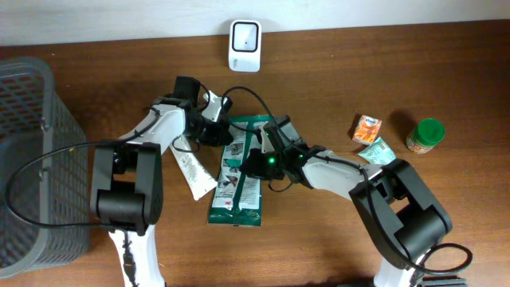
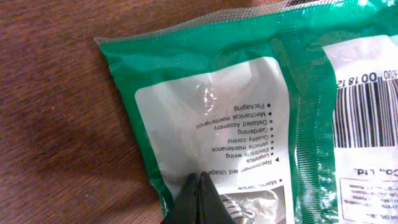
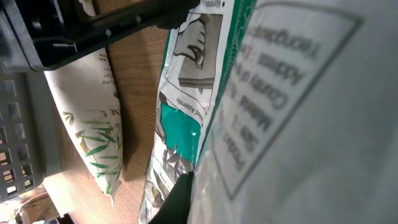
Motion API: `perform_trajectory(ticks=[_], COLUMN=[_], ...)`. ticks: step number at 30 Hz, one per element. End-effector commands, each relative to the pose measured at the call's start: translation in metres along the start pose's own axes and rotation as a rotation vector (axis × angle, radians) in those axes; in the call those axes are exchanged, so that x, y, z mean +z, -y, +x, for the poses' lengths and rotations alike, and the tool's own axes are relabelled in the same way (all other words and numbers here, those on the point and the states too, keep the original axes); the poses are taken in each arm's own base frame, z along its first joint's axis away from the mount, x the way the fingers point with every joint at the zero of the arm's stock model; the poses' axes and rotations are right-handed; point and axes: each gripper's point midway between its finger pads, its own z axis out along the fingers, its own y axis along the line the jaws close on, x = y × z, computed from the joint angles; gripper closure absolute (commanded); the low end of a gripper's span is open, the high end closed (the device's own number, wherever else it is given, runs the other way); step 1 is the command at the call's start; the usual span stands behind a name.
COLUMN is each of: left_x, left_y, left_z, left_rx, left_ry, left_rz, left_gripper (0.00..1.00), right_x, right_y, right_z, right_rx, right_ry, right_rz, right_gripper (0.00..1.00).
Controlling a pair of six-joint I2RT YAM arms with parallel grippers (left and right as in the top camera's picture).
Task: Scan the item barcode
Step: 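Release the left gripper and raise the left arm away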
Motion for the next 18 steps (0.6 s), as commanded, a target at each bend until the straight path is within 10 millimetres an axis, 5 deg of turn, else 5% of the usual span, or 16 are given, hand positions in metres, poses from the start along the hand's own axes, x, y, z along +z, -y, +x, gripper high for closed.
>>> perform_trajectory(ticks=[1, 3, 5, 8, 10, 13, 16, 18], left_x=[-0.006, -0.040, -0.074, -0.129, -0.183, -0.243, -0.276, -0.285], left_y=[-0.018, -0.008, 0.008, 0.011, 0.014, -0.004, -0.050, -0.063], left_z=[-0.003, -0.037, -0.072, -0.099, -0.113, -0.122, -0.100, -0.093], left_rx=[-0.020, -0.003, 0.032, 0.051, 0.037, -0.077, -0.205, -0.237], left_ry=[-0.015, 0.032, 0.086, 0.119, 0.169, 0.291, 0.304, 0.306], left_rz=[-0.049, -0.060, -0.075, -0.230, -0.365, -0.435, -0.473, -0.484], left_gripper=[0.96, 0.94, 0.95, 0.89, 0.90, 0.85, 0.80, 0.64], right_x=[-0.028, -0.062, -0.067, -0.069, -0.074, -0.075, -0.083, -0.083], right_y=[-0.013, -0.015, -0.006, -0.017, -0.034, -0.039, -0.032, -0.032], right_z=[-0.012, -0.013, -0.013, -0.005, 0.005, 0.008, 0.004, 0.004], right_rx=[-0.103, -0.213, -0.227, -0.337, -0.470, -0.512, -0.498, -0.496], right_ry=[0.016, -0.008, -0.016, -0.042, -0.071, -0.076, -0.072, -0.072], right_rz=[-0.048, -0.105, -0.086, -0.156, -0.278, -0.311, -0.329, -0.328], right_gripper=[0.96, 0.96, 0.96, 0.96, 0.96, 0.96, 0.96, 0.96])
